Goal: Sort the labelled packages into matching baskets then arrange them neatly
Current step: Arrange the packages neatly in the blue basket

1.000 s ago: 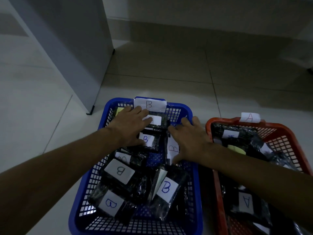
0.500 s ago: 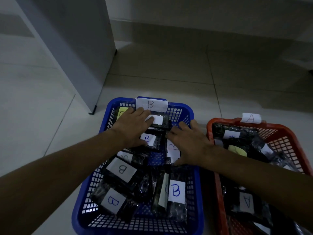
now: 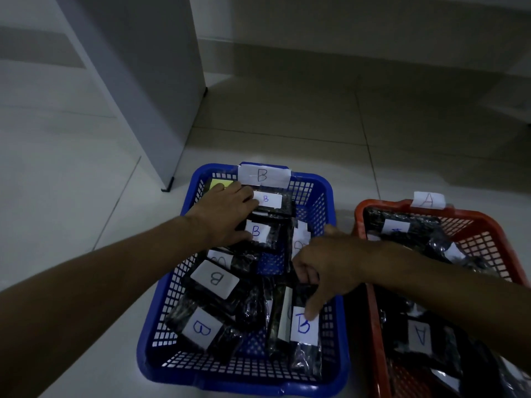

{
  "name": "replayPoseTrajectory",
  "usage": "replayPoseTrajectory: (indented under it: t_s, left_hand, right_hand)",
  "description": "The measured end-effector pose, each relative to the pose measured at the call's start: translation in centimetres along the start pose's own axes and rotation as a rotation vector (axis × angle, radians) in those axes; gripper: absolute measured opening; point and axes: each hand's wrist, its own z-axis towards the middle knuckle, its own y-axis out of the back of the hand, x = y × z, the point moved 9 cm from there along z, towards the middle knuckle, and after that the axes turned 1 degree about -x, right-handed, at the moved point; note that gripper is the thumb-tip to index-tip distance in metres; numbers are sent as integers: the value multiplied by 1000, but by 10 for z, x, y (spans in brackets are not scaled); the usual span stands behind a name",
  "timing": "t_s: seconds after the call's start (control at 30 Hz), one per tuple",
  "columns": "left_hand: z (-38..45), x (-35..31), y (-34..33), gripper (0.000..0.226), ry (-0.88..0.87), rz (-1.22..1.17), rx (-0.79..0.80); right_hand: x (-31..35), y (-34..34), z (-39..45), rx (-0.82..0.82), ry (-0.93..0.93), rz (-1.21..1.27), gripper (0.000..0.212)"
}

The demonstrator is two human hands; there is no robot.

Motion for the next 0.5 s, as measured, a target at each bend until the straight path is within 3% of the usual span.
replayPoseTrajectory:
  t_s: [0.27, 0.43, 0.5]
  left_hand:
    - [-2, 2, 12, 66, 23, -77, -43]
    - [1, 2, 11, 60, 26, -104, -47]
    - [3, 5, 11, 57, 43, -147, -50]
  right_hand:
    - [11, 6, -2, 58, 6, -63, 64]
    - [18, 25, 1, 43, 79, 110, 25]
    - [17, 37, 2, 23, 94, 220, 23]
